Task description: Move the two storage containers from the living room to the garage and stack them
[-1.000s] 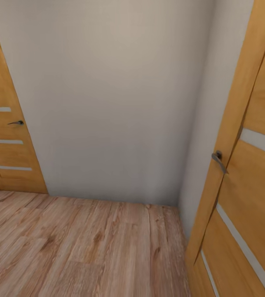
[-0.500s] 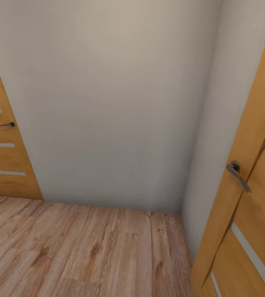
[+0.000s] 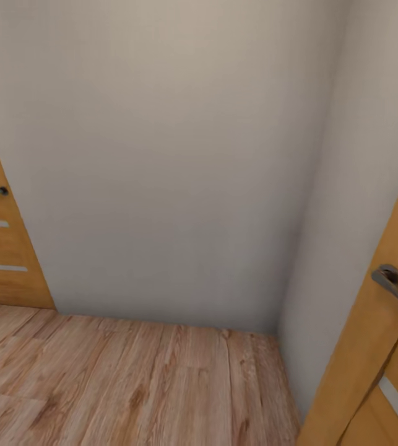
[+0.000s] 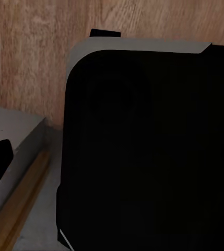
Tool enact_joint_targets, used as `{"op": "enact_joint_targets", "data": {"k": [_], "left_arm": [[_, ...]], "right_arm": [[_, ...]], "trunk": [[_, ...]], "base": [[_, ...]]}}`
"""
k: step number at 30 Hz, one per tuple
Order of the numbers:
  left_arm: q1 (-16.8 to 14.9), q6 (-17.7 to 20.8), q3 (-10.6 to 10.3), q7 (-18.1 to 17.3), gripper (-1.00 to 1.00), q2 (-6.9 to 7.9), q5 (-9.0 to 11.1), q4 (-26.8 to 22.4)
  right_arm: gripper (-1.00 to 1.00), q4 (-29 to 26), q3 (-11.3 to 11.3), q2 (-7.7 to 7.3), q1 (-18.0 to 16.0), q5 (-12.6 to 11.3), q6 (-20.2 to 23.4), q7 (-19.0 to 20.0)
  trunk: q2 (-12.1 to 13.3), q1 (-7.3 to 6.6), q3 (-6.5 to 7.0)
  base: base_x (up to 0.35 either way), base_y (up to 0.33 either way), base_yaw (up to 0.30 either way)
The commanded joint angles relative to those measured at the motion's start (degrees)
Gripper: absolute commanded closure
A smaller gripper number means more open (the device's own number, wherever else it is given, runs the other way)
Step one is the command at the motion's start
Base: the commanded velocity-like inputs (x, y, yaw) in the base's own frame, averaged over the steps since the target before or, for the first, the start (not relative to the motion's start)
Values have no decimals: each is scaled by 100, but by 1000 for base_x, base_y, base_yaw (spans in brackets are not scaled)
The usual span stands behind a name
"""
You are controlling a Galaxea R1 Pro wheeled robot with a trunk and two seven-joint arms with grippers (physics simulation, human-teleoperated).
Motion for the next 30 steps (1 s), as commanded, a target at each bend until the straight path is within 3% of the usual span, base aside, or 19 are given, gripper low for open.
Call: {"op": "enact_joint_targets", "data": {"k": [1,9,30], "left_arm": [[-1,-7,23,-1,-100,-1,38,-1],[-1,-7,25,-1,-100,-1,37,-2],[-1,-7,22,-1,-100,-1,38,-1]], "right_arm": [[-100,17,29,0,-9,28,-40,1],[-100,17,28,14,-10,25,-36,-9],[-100,21,24,21,-9,20,-44,-121]], "trunk": [[-3,3,-5],[-3,3,-5],[-3,3,-5]], "base": [[321,54,0],[321,78,22],[321,83,122]]}}
